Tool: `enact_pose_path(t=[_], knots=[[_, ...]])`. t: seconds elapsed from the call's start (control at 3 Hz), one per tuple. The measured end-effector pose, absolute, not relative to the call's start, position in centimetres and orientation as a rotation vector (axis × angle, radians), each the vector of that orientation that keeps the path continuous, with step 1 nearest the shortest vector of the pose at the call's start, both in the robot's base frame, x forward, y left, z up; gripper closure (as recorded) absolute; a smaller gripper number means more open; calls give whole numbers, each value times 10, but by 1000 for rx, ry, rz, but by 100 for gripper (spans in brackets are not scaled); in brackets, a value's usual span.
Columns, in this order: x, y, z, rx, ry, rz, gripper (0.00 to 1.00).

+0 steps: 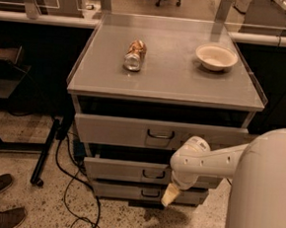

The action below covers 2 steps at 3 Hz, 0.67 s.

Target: Close middle drawer

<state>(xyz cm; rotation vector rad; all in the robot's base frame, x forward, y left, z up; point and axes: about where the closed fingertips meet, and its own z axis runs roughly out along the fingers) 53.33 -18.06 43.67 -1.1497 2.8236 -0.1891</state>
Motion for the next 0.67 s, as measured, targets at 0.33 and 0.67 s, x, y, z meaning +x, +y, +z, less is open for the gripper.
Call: enact_pose_path(t=[0.33, 0.67], knots=[[533, -181, 437, -1150, 2824, -189, 16], [533, -181, 437, -1150, 2824, -189, 40]])
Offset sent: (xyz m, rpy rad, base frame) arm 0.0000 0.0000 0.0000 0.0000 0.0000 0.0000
